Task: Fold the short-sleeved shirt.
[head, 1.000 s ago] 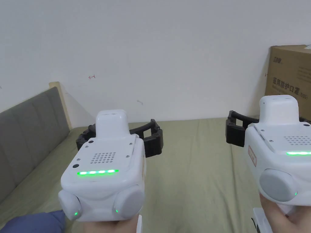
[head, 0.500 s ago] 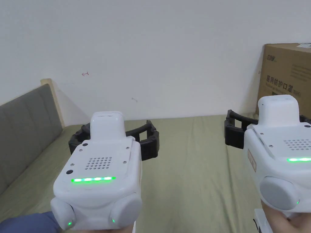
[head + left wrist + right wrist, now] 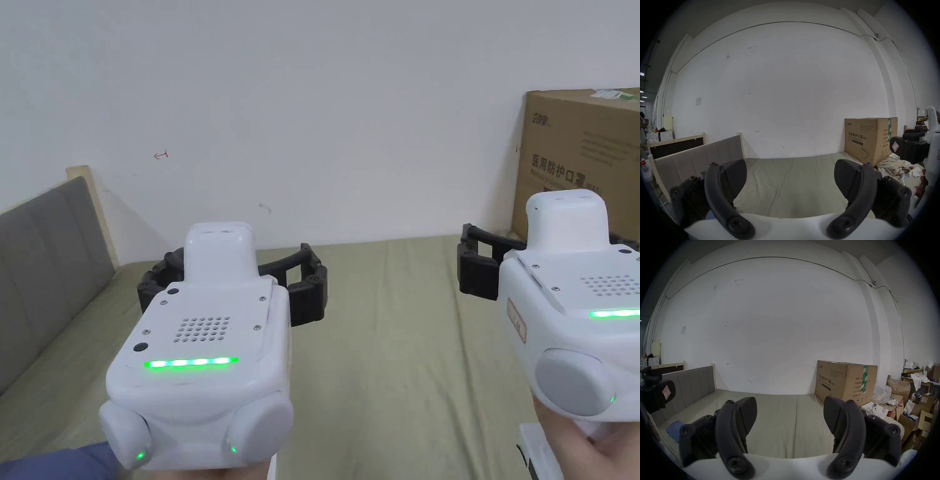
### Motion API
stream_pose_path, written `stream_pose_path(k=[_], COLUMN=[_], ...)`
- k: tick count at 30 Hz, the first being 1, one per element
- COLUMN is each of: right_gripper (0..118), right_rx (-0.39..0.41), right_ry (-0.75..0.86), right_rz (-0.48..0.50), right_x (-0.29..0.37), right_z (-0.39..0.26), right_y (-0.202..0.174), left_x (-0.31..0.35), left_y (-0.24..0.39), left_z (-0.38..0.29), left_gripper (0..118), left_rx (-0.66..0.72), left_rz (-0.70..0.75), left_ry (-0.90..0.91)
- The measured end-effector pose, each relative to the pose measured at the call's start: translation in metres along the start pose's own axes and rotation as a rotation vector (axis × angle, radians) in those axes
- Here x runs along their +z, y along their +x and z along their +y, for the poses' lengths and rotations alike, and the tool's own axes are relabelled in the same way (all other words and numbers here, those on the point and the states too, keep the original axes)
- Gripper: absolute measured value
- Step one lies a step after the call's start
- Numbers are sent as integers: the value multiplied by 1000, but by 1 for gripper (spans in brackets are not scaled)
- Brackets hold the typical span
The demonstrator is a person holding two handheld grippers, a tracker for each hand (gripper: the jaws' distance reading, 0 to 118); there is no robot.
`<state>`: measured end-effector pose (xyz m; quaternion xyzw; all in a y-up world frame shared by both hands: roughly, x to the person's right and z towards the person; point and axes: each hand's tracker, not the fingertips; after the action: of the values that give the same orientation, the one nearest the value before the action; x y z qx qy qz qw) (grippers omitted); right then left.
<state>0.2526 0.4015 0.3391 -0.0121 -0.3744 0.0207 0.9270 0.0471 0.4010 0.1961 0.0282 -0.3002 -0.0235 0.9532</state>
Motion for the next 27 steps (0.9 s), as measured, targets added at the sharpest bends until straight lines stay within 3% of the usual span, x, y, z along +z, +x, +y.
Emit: stream_pose_path(k=[8,16,27], right_gripper=[91,91,91], right_rx=[-9,0,19], right_ry=[14,-3,8], right_rz=[18,7,-5], right_x=[3,1,2], right_z=[1,-5,-4], right_y=[-7,-5,-5], left_x=[-1,5,-1], left_y=[-7,0,2], left_z=[0,3,5], left_gripper=[111,111,110], left_rx=[84,39,84], left_rz=[-17,-14,-22], left_ry=[-43,-5,-44])
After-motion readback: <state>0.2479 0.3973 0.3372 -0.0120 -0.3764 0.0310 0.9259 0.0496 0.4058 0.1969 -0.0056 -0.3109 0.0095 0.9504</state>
